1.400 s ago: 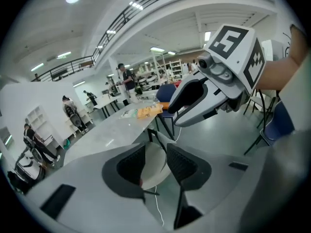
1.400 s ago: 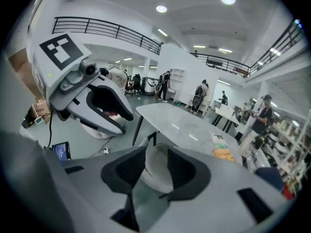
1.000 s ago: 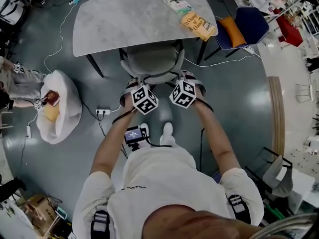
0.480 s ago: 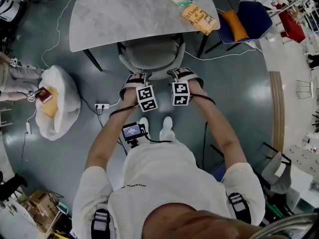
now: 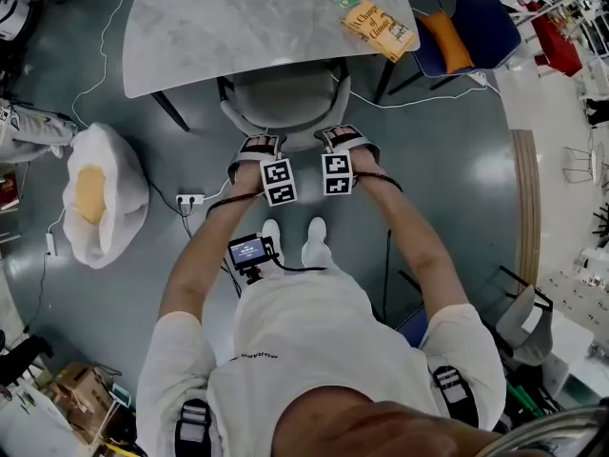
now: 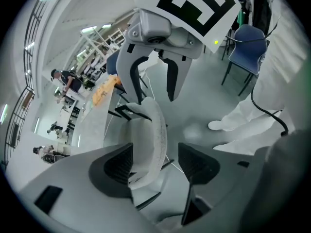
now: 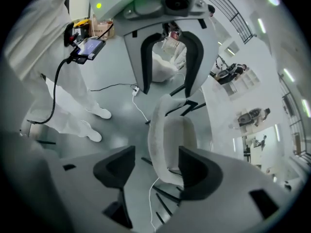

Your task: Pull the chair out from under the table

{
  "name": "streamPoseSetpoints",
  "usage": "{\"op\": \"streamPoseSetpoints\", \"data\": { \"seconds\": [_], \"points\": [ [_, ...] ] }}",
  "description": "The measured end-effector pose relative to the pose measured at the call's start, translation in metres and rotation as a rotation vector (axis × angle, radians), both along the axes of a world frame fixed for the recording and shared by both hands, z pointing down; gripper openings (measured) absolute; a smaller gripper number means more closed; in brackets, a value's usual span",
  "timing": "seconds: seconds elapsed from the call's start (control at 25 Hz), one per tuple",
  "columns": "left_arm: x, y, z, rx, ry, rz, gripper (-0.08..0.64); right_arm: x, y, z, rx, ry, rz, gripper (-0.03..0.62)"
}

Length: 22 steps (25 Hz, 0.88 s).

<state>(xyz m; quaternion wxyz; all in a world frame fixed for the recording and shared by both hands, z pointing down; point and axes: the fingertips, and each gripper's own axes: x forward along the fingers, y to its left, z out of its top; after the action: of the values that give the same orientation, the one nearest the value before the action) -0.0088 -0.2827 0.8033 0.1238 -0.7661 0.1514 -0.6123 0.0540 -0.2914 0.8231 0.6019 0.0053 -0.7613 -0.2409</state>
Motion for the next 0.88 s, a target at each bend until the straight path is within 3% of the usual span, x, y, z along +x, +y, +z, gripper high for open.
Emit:
{"op": "streamPoseSetpoints", "data": {
  "seconds": [0.68,0.88],
  "points": [
    [0.0,-0.021,0.058,-0.023,-0.047,-0.002,0.298,-0.004,-0.024,0.051,-0.013,0.047,0.008,0.281],
    [0.005,-0.024,0.073,-0.015,-0.069,0.036,0.288,-0.009,-0.024,0.062,-0.029,0.042,0.015,0.281]
  ]
}}
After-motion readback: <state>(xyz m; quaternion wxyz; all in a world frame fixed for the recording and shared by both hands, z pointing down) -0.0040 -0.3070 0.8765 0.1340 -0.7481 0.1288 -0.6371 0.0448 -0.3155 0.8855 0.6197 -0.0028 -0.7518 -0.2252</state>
